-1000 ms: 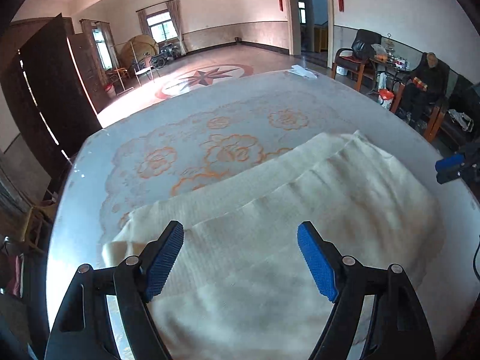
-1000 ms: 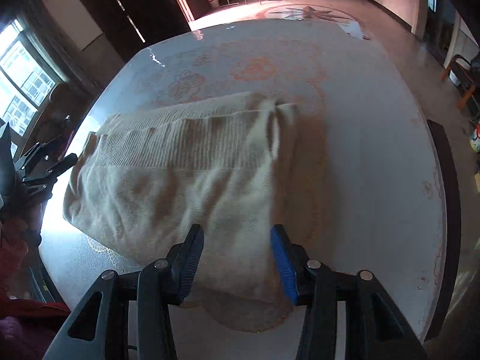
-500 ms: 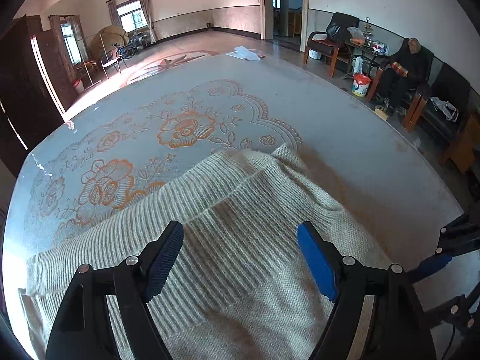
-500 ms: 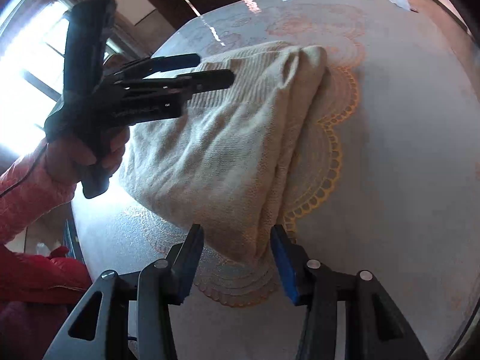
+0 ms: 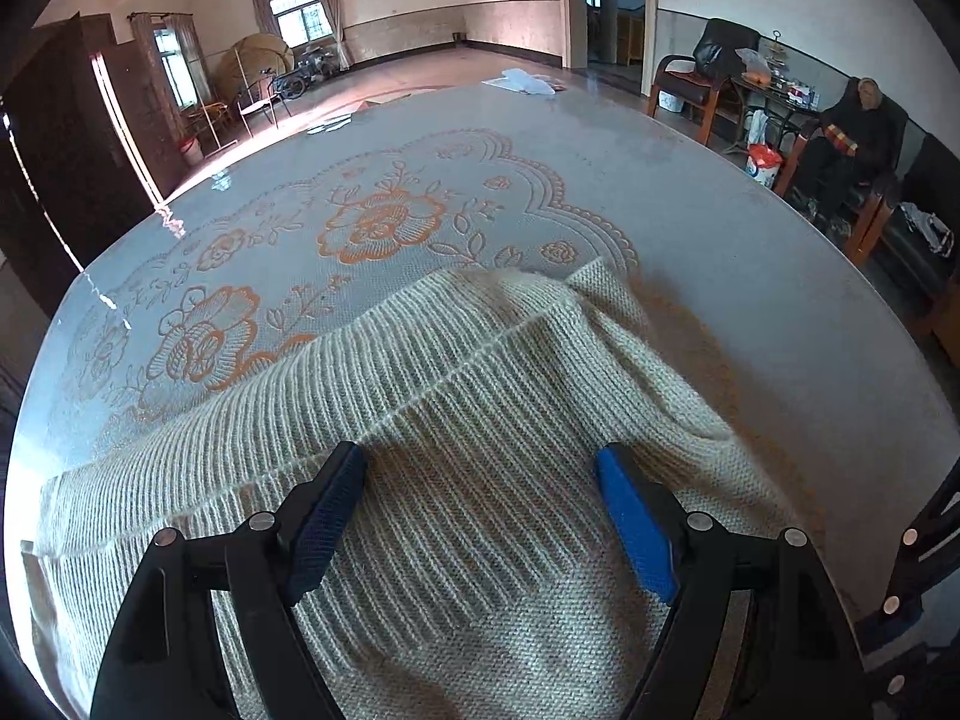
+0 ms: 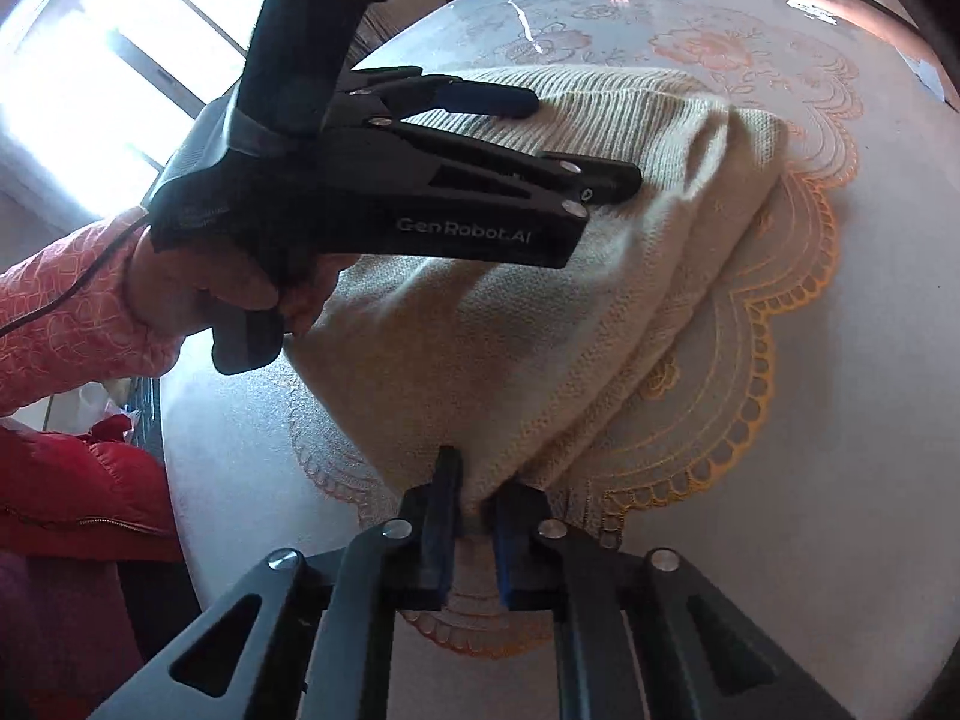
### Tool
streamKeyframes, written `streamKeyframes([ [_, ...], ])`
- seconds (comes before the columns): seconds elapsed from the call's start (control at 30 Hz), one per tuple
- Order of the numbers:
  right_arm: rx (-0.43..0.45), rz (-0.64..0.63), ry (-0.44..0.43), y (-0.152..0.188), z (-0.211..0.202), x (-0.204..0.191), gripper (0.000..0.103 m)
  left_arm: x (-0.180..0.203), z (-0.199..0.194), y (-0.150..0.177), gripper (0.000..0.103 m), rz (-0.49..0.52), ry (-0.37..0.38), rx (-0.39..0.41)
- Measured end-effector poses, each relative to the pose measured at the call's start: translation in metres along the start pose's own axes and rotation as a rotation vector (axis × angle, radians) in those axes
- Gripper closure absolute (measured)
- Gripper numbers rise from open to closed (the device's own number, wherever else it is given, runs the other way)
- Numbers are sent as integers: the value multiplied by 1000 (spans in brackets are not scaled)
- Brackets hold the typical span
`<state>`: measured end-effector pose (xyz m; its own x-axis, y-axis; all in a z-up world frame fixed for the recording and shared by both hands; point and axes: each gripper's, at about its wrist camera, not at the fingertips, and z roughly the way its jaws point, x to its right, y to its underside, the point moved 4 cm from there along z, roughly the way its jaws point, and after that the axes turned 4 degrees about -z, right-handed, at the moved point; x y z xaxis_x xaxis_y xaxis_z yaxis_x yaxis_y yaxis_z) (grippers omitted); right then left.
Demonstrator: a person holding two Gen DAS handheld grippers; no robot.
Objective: Fold clothes
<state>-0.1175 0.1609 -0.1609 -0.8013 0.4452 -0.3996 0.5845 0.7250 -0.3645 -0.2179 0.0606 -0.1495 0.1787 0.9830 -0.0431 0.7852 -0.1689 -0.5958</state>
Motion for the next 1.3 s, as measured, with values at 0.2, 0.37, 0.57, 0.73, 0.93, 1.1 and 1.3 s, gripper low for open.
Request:
streamKeyframes([
  [0.2, -68, -87, -40, 8, 3, -10, 96, -1, 1, 5, 18, -8, -3, 26],
  [0.37, -63, -70, -42, 15, 6, -8, 96, -2, 3, 8, 17, -12, -7, 46],
  [0.57, -18, -6, -5, 20, -4, -11, 91, -4, 1, 7, 15, -22, -10, 47],
  [0.73, 43, 18, 241, 18, -29, 9, 78, -12, -15, 5, 15, -53, -26, 43],
  [0.93, 201, 40, 454, -18, -62, 7, 76, -54, -38, 15, 15, -127, -102, 85],
  [1.1, 180, 27, 471, -40, -41, 8, 76, -94, -43, 33, 15, -167, -183, 62],
  [1.3, 160, 55, 483, -62, -12, 16, 77, -135, -47, 59, 14, -216, -214, 55],
])
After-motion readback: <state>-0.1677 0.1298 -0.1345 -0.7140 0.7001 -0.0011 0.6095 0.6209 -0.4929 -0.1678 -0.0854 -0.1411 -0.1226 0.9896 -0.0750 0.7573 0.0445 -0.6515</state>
